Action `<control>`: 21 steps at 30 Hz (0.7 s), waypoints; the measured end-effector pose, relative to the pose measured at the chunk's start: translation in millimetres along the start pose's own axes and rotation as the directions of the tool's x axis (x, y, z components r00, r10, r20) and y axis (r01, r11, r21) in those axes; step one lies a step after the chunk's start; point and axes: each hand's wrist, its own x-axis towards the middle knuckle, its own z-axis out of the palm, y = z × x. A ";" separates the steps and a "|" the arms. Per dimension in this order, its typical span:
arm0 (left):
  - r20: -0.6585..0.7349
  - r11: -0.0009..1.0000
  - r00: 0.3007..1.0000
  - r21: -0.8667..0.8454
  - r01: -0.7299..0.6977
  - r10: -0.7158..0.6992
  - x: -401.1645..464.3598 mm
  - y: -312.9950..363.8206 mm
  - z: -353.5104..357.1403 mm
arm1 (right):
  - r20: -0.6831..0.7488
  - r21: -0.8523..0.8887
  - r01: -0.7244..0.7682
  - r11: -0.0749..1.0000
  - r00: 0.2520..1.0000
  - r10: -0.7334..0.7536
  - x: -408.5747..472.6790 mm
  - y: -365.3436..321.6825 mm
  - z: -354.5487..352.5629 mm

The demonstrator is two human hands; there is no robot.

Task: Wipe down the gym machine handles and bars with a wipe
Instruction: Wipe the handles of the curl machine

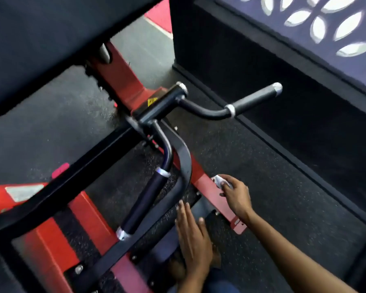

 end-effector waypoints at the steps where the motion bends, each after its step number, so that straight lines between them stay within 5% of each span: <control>1: -0.016 0.998 0.999 0.053 0.031 -0.030 -5.4 -18.3 1.8 | 0.039 -0.078 0.047 0.996 0.998 -0.044 4.3 9.3 9.7; 6: -0.093 0.953 0.978 0.226 0.201 -0.184 10.4 -91.2 -0.2 | 0.216 -0.350 0.384 0.855 0.921 -0.325 53.3 27.2 64.6; 11: -0.192 0.912 0.968 0.347 0.220 -0.161 50.2 -146.4 4.2 | 0.345 -0.422 0.698 0.579 0.714 -0.609 131.5 6.7 105.3; 17: -0.243 0.874 0.968 0.457 0.166 -0.057 58.3 -182.4 26.1 | 0.675 -0.477 0.860 0.181 0.490 -0.551 192.2 28.4 116.6; 21: -0.261 0.872 0.963 0.454 0.184 -0.067 58.1 -183.7 29.3 | 0.654 -0.441 0.883 0.161 0.439 -0.616 171.7 68.6 104.4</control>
